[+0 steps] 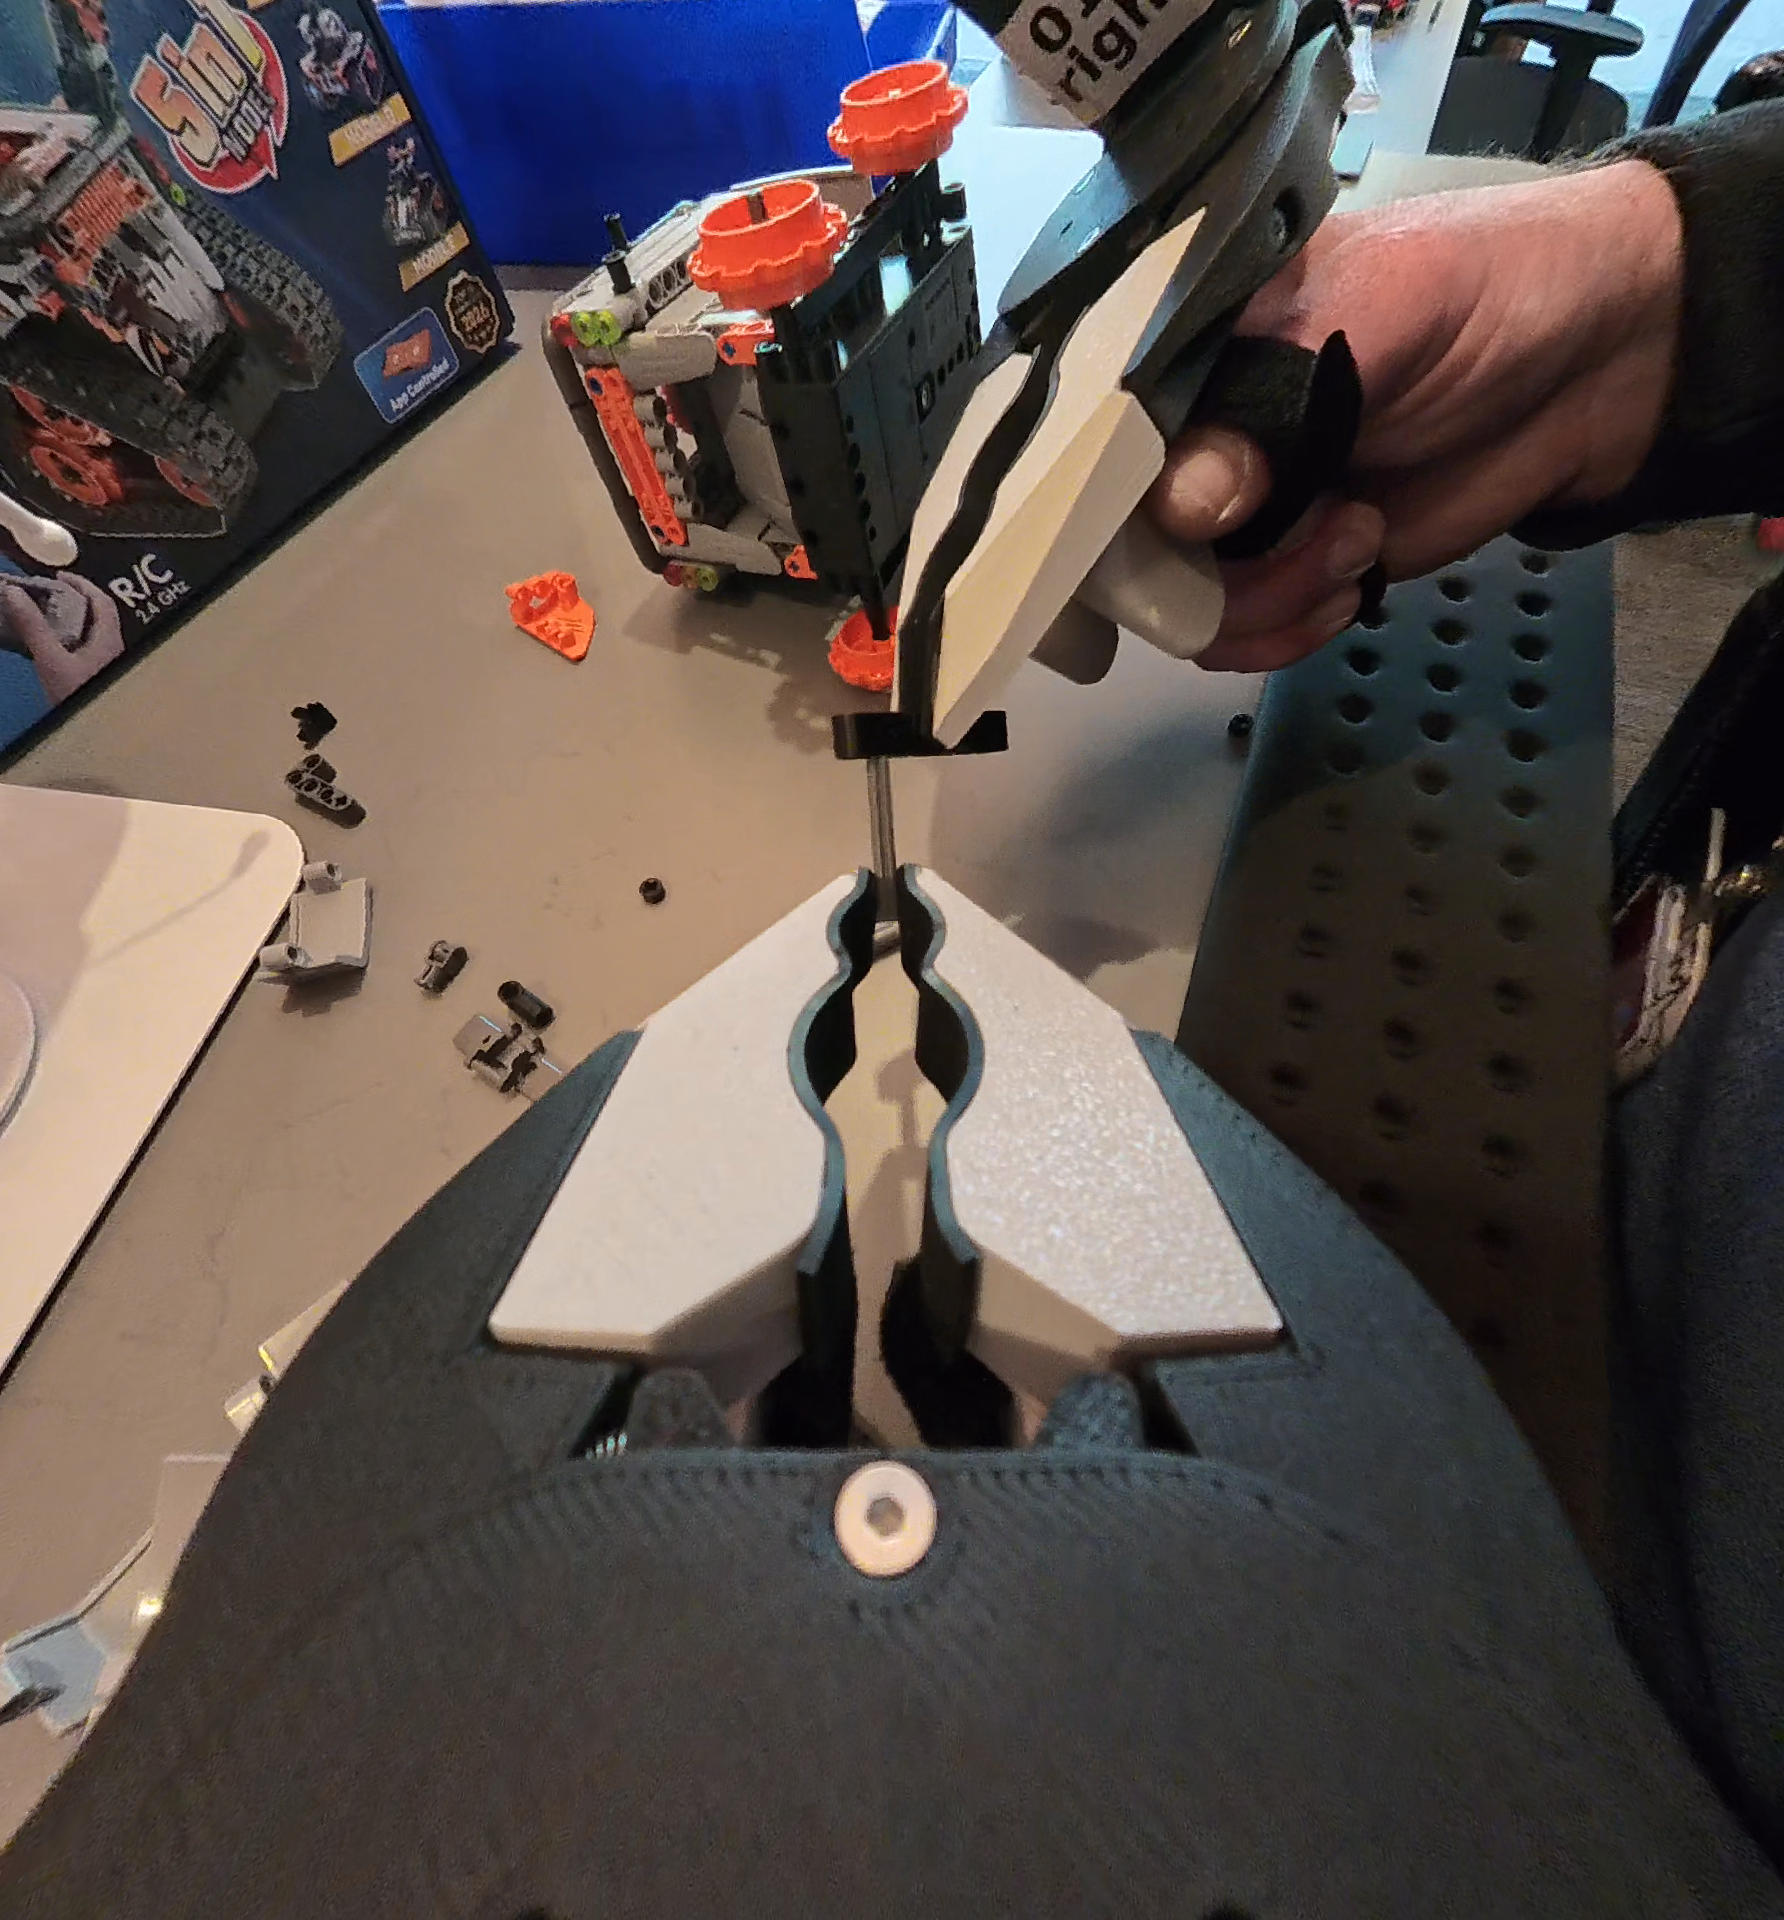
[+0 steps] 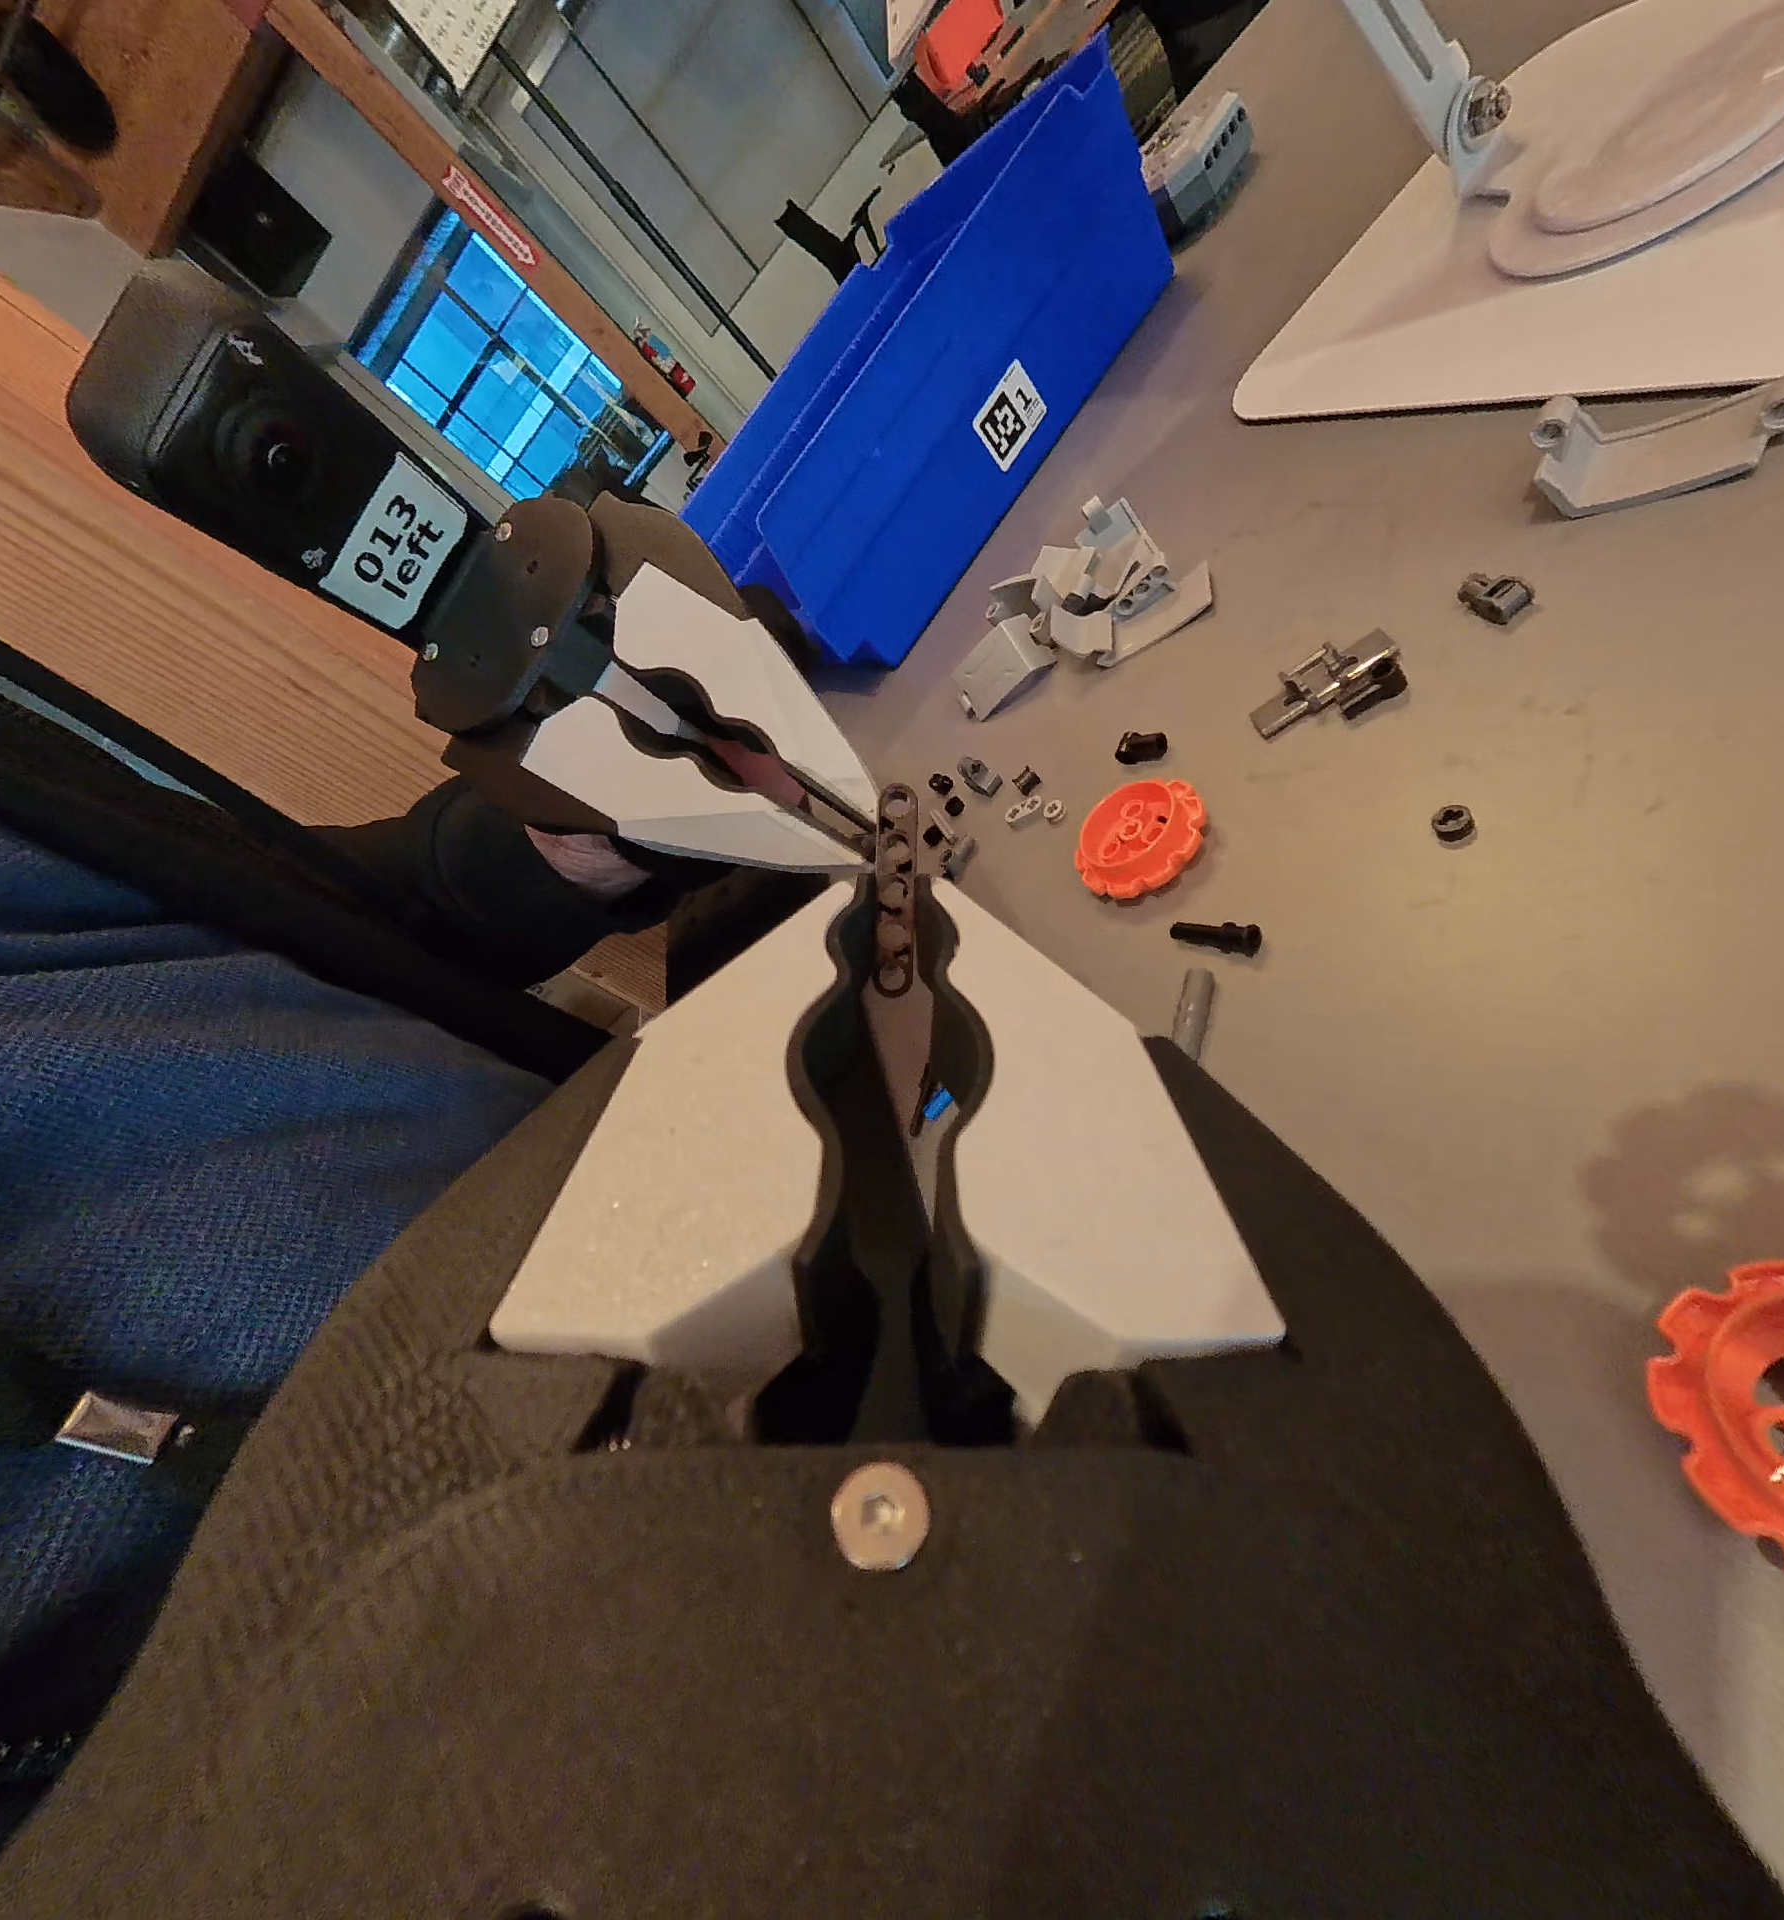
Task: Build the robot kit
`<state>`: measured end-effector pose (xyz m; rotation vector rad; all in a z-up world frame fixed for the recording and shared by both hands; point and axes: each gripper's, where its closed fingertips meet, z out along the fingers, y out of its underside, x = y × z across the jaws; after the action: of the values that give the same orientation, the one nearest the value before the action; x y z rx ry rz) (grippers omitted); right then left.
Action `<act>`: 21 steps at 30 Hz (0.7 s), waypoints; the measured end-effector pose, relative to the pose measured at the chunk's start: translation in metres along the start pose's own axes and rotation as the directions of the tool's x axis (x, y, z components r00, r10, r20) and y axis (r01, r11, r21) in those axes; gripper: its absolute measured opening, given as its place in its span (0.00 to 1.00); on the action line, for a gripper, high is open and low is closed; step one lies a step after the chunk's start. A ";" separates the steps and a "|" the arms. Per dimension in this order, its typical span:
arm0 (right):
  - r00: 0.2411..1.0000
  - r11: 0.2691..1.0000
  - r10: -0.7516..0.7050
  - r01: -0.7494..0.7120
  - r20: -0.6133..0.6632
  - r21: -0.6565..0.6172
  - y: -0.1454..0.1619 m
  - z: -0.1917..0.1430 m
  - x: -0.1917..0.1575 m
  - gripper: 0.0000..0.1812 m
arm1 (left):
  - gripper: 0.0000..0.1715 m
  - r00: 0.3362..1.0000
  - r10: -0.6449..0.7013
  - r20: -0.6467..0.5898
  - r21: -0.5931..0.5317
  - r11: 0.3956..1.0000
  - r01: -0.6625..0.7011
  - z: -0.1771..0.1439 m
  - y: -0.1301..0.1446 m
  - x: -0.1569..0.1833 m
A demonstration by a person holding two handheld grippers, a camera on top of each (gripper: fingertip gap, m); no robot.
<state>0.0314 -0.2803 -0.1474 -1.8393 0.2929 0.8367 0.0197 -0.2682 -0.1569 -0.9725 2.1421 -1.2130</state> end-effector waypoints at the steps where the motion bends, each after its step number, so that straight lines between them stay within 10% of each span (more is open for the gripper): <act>1: 1.000 1.000 0.004 -0.004 0.004 0.003 -0.001 0.000 0.000 0.03 | 0.02 1.000 -0.001 0.001 0.001 1.000 0.001 0.000 0.000 0.000; 21: 0.995 0.995 -0.031 0.022 -0.096 -0.102 0.014 -0.002 0.018 0.02 | 0.02 0.997 -0.047 -0.059 0.033 0.998 0.049 0.033 -0.003 0.003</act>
<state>0.0374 -0.2855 -0.1689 -1.9776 0.2918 0.7564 0.0417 -0.2884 -0.1707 -0.9900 2.1462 -1.3126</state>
